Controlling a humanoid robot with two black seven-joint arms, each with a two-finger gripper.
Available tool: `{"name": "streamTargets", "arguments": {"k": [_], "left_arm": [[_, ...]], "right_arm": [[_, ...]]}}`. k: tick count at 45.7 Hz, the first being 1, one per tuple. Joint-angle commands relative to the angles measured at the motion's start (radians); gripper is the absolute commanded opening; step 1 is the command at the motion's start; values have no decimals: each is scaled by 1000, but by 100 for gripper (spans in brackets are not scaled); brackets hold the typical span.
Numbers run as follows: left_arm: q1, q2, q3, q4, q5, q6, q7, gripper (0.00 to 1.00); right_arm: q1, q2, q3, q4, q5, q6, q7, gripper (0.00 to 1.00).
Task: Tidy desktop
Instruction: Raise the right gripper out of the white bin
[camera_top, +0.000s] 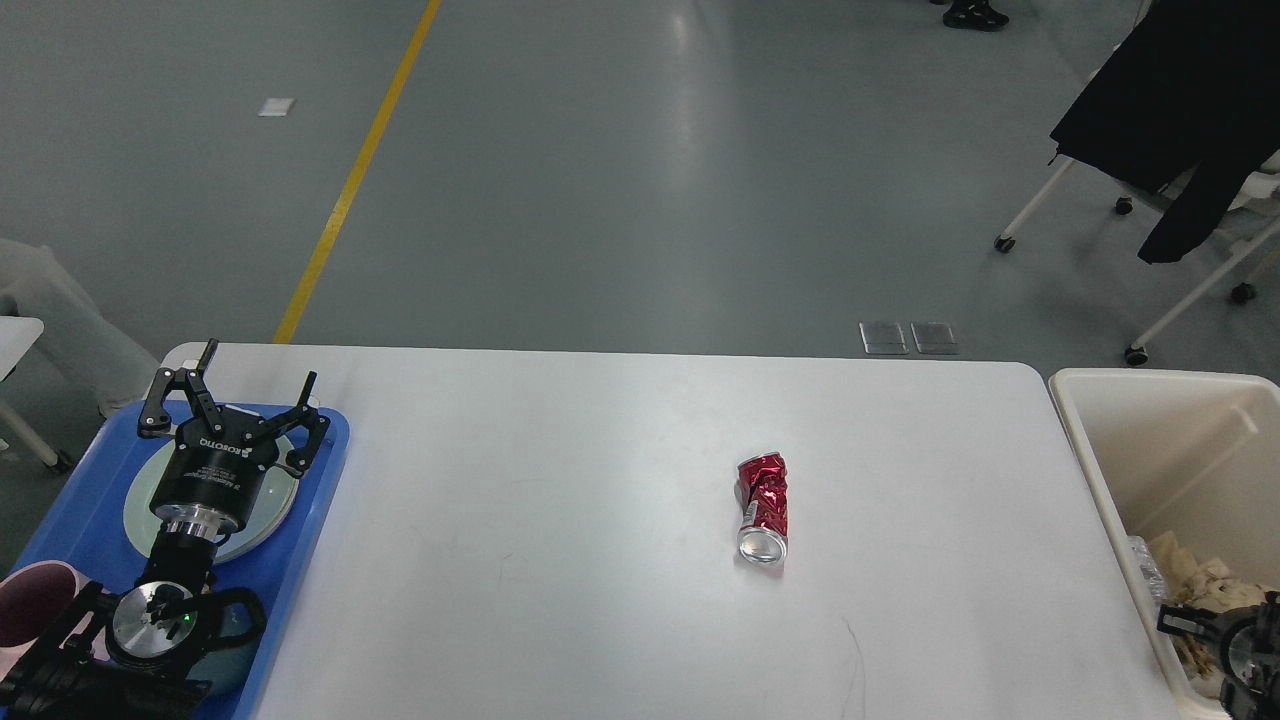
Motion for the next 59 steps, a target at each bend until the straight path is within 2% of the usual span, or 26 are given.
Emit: {"name": "streamTargets", "arguments": {"k": [1,26,34,42,47,55,59], "left_arm": [[0,0,0,0,0,0,-1,96],[0,0,0,0,0,0,-1,96],[0,0,0,0,0,0,-1,96],[0,0,0,0,0,0,1,96],[0,0,0,0,0,0,1,96],[0,0,0,0,0,0,1,96],[0,0,0,-2,0,0,1,96]], "right_arm": [[1,0,0,0,0,-1,0,100],[21,-46,0,9,-1,2,2,100],[78,-89,-9,49,-14,58,2,100],[306,-205,-37,218,-32,243,-15,100],[524,-248,-144,374,-113,357,-61,100],[935,-236,-379,716,-152,484,-66,100],[1125,-170,-462,846,-147,550,-67,100]]}}
